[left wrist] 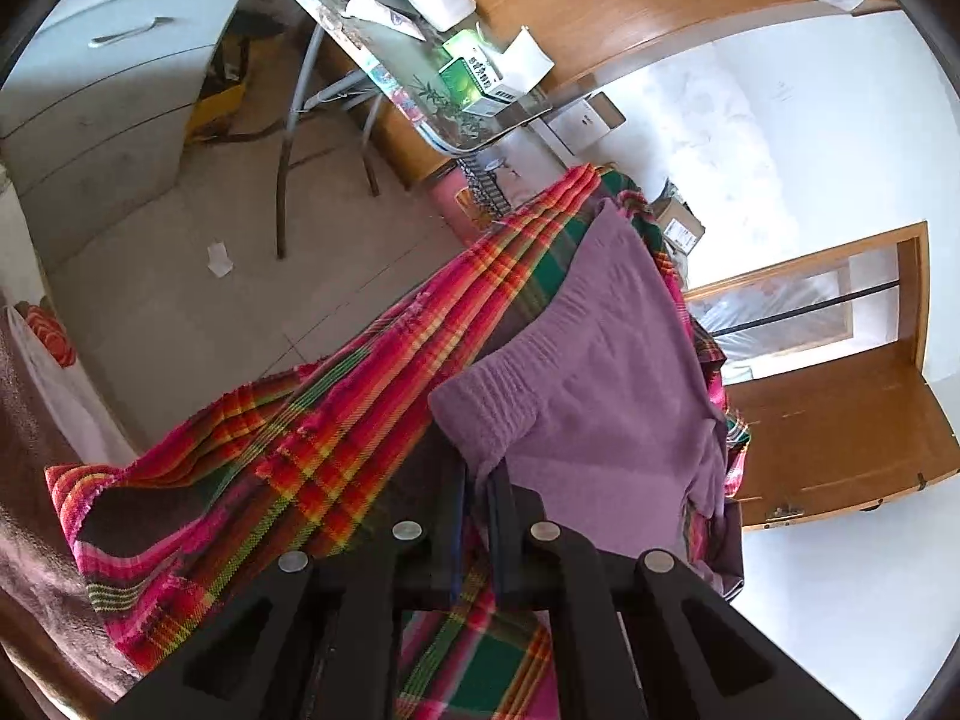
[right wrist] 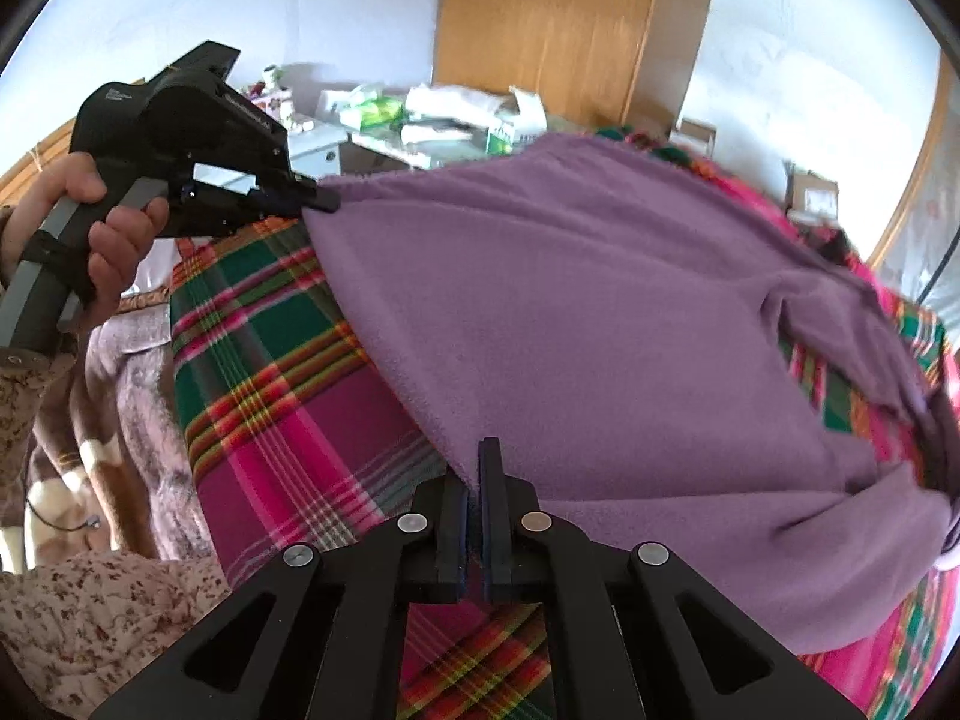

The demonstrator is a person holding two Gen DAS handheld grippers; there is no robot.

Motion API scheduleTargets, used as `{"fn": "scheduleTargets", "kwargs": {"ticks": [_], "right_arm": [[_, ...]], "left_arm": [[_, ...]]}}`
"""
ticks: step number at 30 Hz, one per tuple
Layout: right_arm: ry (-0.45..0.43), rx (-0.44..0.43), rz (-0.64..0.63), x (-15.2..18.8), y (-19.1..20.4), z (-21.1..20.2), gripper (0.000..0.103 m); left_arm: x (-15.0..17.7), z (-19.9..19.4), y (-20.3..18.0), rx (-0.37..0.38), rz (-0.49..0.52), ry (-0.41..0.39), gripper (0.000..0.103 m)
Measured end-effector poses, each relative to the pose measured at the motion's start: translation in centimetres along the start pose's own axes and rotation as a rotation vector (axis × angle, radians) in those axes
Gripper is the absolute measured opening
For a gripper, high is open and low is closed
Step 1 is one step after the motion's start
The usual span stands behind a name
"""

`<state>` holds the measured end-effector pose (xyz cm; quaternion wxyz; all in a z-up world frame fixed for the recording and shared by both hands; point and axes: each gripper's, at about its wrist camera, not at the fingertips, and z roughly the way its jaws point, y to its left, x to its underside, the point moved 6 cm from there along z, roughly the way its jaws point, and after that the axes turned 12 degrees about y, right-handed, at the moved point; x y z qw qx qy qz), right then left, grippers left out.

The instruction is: Fold clothes

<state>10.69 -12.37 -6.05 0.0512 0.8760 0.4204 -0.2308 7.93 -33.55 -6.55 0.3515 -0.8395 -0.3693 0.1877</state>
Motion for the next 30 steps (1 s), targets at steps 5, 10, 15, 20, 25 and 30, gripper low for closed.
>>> {"fn": "scheduleTargets", "kwargs": {"ticks": [5, 10, 15, 20, 25, 30], "right_arm": [[-0.021, -0.052, 0.061, 0.2, -0.8, -0.5, 0.013], [-0.085, -0.097, 0.157, 2.2, -3.0, -3.1, 0.019], [-0.139, -0.062, 0.326, 4.8, -8.7, -5.7, 0.021], [-0.186, 0.007, 0.52, 8.4, -15.1, -8.1, 0.021], [-0.229, 0.131, 0.669, 11.6, -21.4, -10.3, 0.021], [-0.239, 0.247, 0.741, 13.9, -26.5, -11.5, 0.021]], "left_arm": [[0.5, -0.6, -0.6, -0.054, 0.057, -0.018, 0.014], [1.1, -2.3, -0.8, -0.123, 0.083, -0.072, 0.022], [2.4, -4.6, -3.2, -0.169, 0.171, -0.174, 0.022], [3.7, -5.3, -7.6, -0.164, 0.287, -0.212, 0.027], [5.3, -1.8, -13.4, -0.122, 0.429, -0.115, 0.029], [8.3, 3.1, -18.8, -0.098, 0.588, 0.004, 0.029]]}}
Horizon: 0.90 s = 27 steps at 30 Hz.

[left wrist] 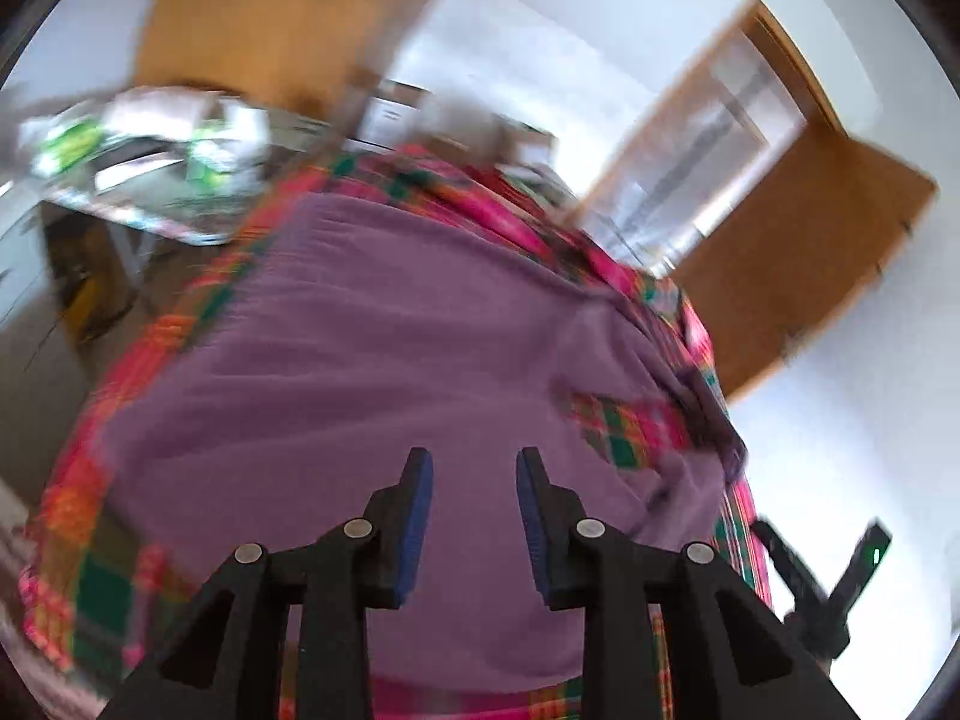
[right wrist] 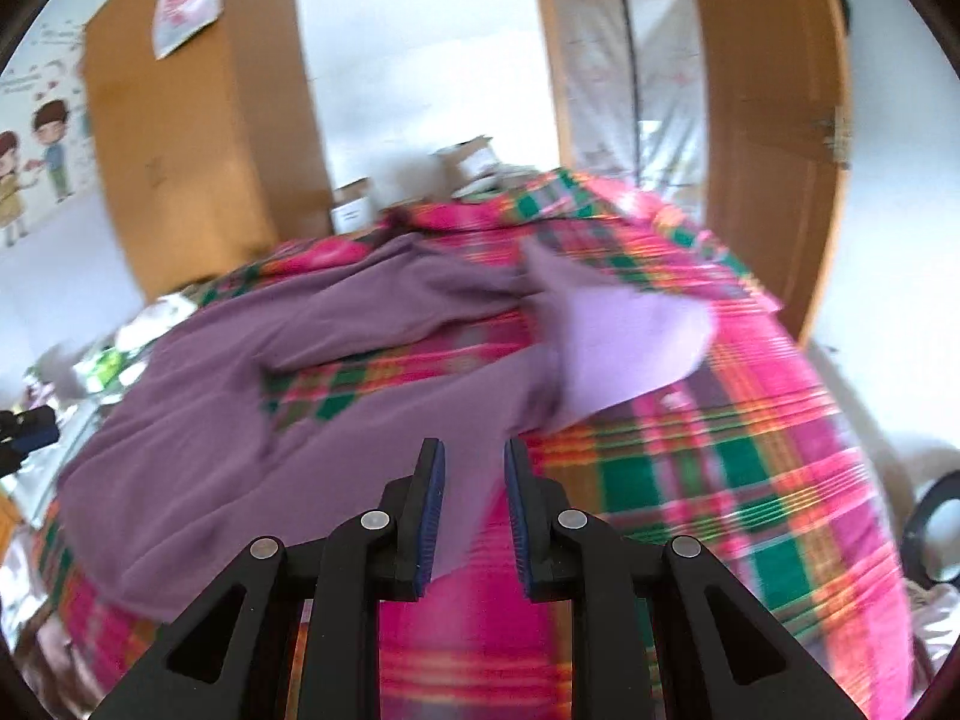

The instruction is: Fold clothes

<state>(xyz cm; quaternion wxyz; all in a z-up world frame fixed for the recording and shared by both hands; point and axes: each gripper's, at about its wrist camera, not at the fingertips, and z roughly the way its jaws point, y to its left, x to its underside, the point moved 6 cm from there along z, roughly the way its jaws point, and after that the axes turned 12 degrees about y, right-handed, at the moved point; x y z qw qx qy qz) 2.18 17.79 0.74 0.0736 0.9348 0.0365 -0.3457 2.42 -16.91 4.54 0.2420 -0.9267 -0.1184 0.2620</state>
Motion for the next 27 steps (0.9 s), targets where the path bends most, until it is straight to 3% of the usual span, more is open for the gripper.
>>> {"fn": "scheduleTargets", "kwargs": {"ticks": [5, 14, 18, 24, 27], "right_arm": [[-0.009, 0.085, -0.022, -1.8, -2.9, 0.7, 0.021], [0.04, 0.105, -0.039, -4.2, -5.1, 3.1, 0.021], [0.044, 0.048, -0.045, -4.6, -4.6, 4.2, 0.021], [0.083, 0.056, -0.059, -5.0, -4.6, 6.2, 0.021], [0.1, 0.081, -0.072, -5.1, -4.8, 6.8, 0.021]], "left_arm": [[-0.6, 5.2, -7.0, 0.032, 0.148, 0.09, 0.03], [0.1, 14.2, -17.4, 0.081, 0.37, 0.271, 0.032], [0.8, 17.3, -20.5, 0.108, 0.43, 0.343, 0.032], [0.5, 20.3, -23.4, 0.118, 0.46, 0.383, 0.033], [0.7, 21.6, -24.9, 0.118, 0.501, 0.409, 0.039]]}}
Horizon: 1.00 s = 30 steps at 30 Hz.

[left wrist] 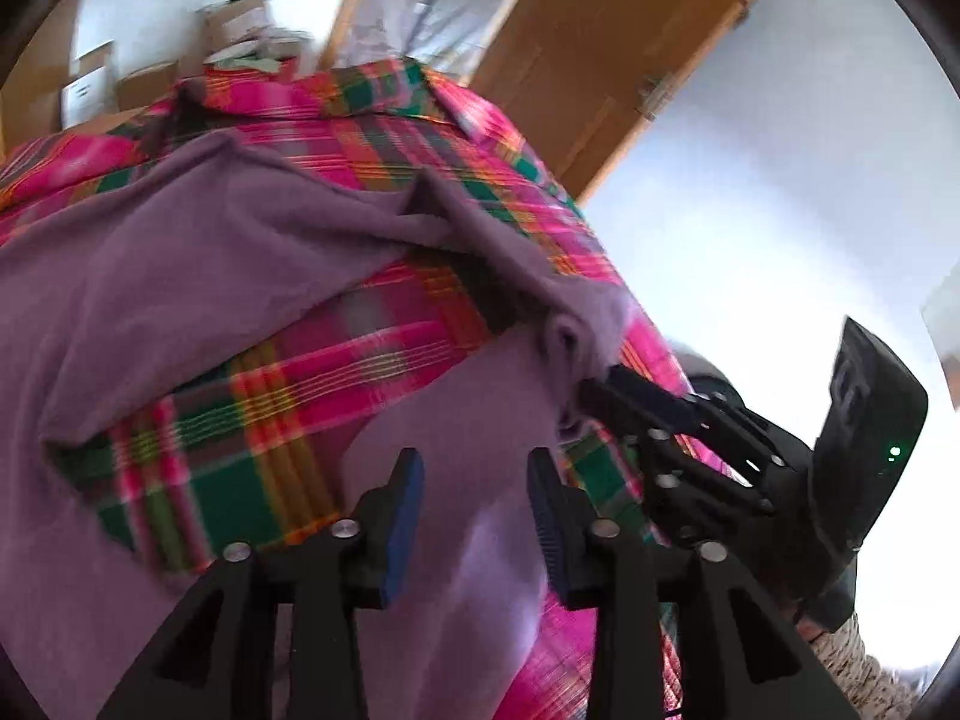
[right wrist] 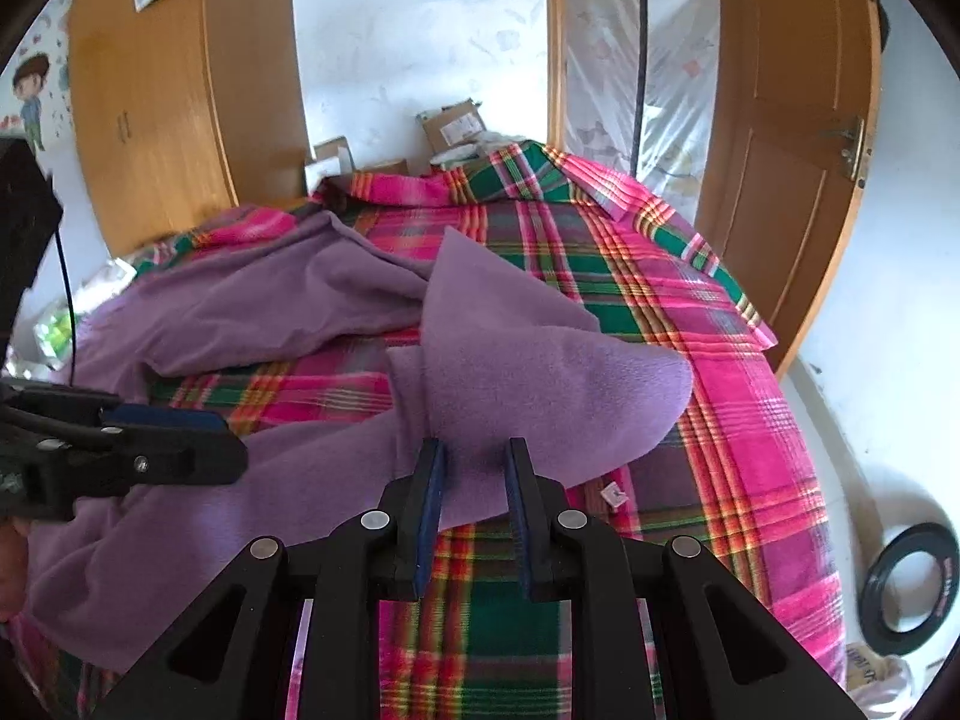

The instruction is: Fold clothes

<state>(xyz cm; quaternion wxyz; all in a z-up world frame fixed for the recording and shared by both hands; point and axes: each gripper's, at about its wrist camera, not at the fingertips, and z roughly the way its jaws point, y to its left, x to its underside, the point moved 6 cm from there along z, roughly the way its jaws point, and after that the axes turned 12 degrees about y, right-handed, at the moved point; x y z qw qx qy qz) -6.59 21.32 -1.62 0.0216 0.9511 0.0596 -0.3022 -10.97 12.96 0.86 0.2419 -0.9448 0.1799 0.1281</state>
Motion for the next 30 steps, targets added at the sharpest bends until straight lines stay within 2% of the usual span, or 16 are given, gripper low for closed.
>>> {"fn": "scheduleTargets", "kwargs": {"ticks": [5, 9, 12, 18, 22, 30], "right_arm": [[0.006, -0.001, -0.023, 0.3, 0.1, 0.2, 0.021], [0.027, -0.001, -0.022, 0.4, -0.1, 0.9, 0.021], [0.024, -0.012, -0.019, 0.3, -0.4, 1.0, 0.009], [-0.001, -0.019, -0.008, 0.0, -1.0, 0.2, 0.005], [-0.04, 0.007, 0.012, -0.7, -2.2, -1.1, 0.004], [-0.078, 0.1, 0.049, -2.6, -6.1, -2.2, 0.004]], "left_arm": [[-0.9, 1.4, -1.8, -0.063, 0.064, 0.001, 0.039], [-1.4, 3.1, -1.4, -0.109, 0.041, 0.048, 0.039], [-1.6, 3.9, -1.0, -0.126, 0.034, 0.066, 0.039], [-1.4, 5.1, -0.1, -0.047, -0.022, 0.104, 0.039], [-1.3, 4.8, 0.2, -0.024, -0.035, 0.097, 0.025], [-0.7, 4.6, 0.8, 0.015, -0.061, 0.093, 0.018]]}}
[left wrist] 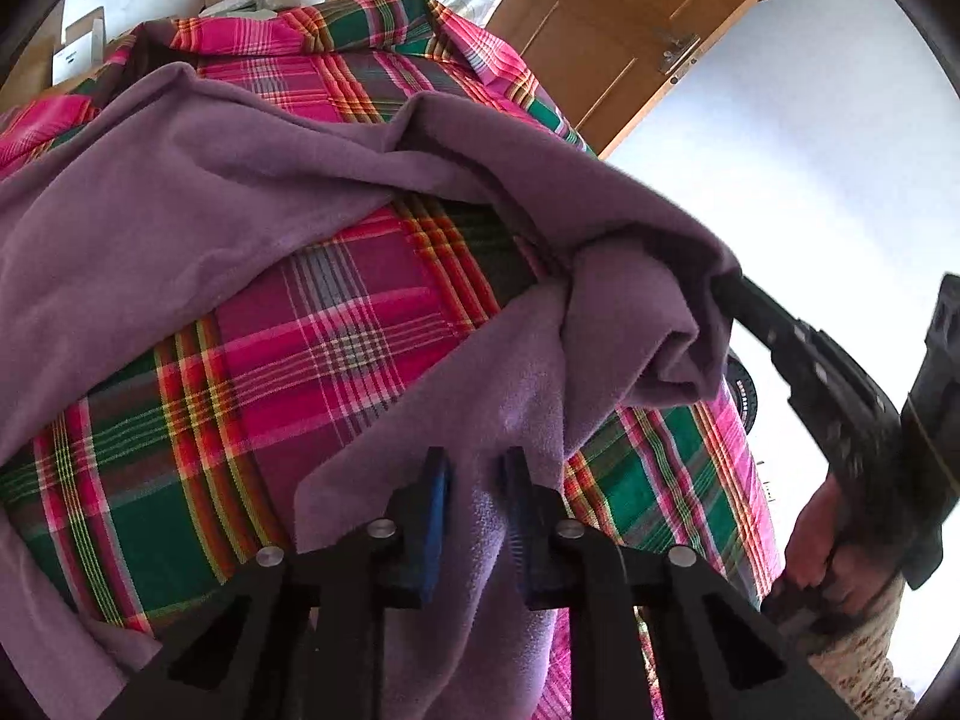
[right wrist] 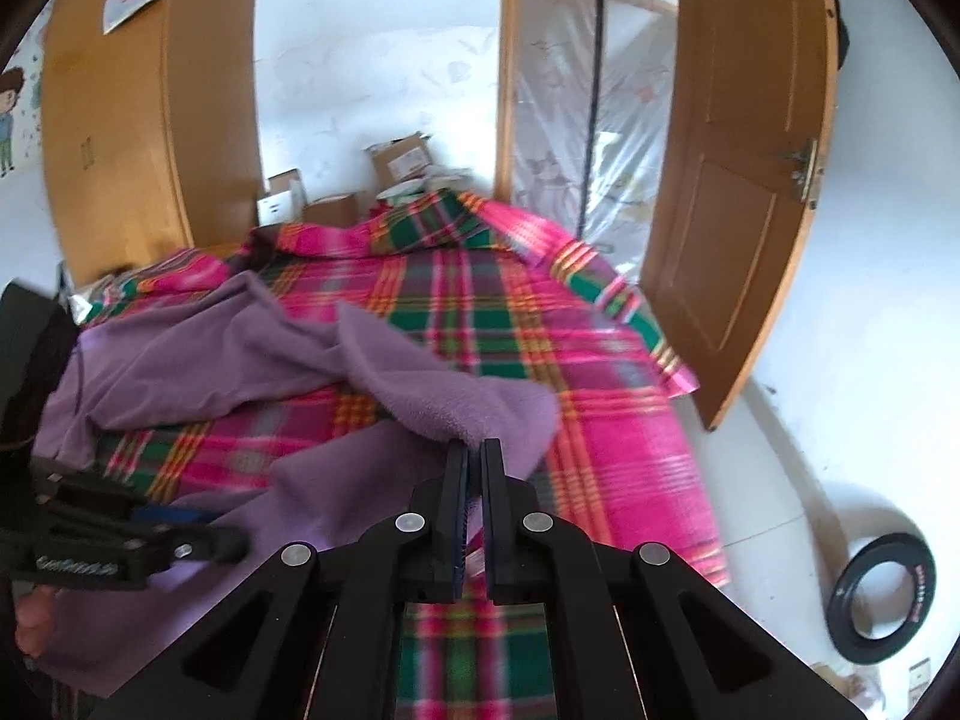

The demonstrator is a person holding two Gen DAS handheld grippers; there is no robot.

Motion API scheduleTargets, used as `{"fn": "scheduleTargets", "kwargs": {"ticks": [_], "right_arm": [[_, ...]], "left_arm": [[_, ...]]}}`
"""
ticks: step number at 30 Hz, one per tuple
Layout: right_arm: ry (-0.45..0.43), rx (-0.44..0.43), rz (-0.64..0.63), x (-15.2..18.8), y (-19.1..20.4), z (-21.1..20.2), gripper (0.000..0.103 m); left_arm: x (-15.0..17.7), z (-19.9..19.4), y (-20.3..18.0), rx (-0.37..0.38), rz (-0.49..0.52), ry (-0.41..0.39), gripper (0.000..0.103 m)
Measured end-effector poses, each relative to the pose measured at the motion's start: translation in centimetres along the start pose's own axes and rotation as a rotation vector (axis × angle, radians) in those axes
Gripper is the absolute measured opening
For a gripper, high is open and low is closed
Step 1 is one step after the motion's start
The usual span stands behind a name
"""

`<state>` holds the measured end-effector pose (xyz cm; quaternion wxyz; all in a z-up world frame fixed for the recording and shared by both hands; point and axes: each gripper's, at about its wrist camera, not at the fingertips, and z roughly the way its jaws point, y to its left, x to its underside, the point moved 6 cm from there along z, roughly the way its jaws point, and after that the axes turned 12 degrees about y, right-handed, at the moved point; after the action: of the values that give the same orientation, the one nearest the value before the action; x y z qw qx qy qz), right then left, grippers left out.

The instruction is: Fold clothes

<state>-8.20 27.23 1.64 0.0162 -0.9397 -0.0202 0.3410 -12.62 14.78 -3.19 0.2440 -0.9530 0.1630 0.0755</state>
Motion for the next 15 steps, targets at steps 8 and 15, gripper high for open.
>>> {"fn": "scheduleTargets", "kwargs": {"ticks": [8, 15], "right_arm": [[0.012, 0.08, 0.022, -2.6, -3.6, 2.3, 0.004], [0.021, 0.136, 0.041, -4.7, -5.8, 4.6, 0.004]], "left_arm": [[0.6, 0.2, 0.3, 0.018, -0.007, -0.002, 0.017], [-0.3, 1.2, 0.2, 0.018, -0.008, 0.003, 0.017]]}}
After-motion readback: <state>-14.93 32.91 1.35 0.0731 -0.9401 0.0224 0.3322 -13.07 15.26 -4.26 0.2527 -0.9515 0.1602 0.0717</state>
